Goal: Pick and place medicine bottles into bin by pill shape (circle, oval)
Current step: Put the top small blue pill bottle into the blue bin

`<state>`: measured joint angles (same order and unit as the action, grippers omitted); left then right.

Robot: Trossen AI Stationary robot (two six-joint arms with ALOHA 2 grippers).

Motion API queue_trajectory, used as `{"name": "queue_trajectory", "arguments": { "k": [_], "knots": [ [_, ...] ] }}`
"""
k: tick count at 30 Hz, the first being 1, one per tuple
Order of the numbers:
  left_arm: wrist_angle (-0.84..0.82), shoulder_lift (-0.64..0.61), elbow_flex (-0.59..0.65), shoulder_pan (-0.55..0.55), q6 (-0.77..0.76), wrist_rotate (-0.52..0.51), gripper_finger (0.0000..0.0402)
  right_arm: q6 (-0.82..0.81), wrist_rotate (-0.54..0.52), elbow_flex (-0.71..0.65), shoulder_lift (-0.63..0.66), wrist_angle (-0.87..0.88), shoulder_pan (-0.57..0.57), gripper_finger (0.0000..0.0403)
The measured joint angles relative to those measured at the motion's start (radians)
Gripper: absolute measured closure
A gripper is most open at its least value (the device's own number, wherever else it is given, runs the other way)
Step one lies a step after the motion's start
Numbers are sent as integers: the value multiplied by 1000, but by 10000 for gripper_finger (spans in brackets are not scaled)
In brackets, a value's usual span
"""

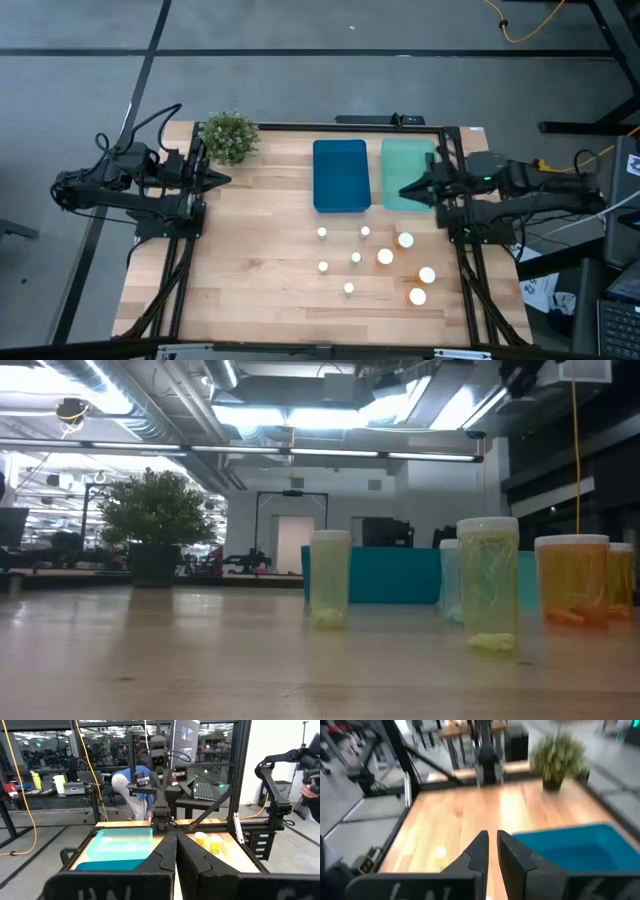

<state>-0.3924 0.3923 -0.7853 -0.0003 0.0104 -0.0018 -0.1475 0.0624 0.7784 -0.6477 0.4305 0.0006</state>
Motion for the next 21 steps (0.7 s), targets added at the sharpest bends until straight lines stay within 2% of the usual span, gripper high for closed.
{"name": "queue_trajectory", "arguments": {
  "k": [12, 21],
  "knots": [
    [0, 0, 0, 0, 0, 0, 401, 31, -2, 0, -200, 16, 0, 360],
    [0, 0, 0, 0, 0, 0, 401, 125, -169, 0, -284, 24, 0, 360]
  ]
}}
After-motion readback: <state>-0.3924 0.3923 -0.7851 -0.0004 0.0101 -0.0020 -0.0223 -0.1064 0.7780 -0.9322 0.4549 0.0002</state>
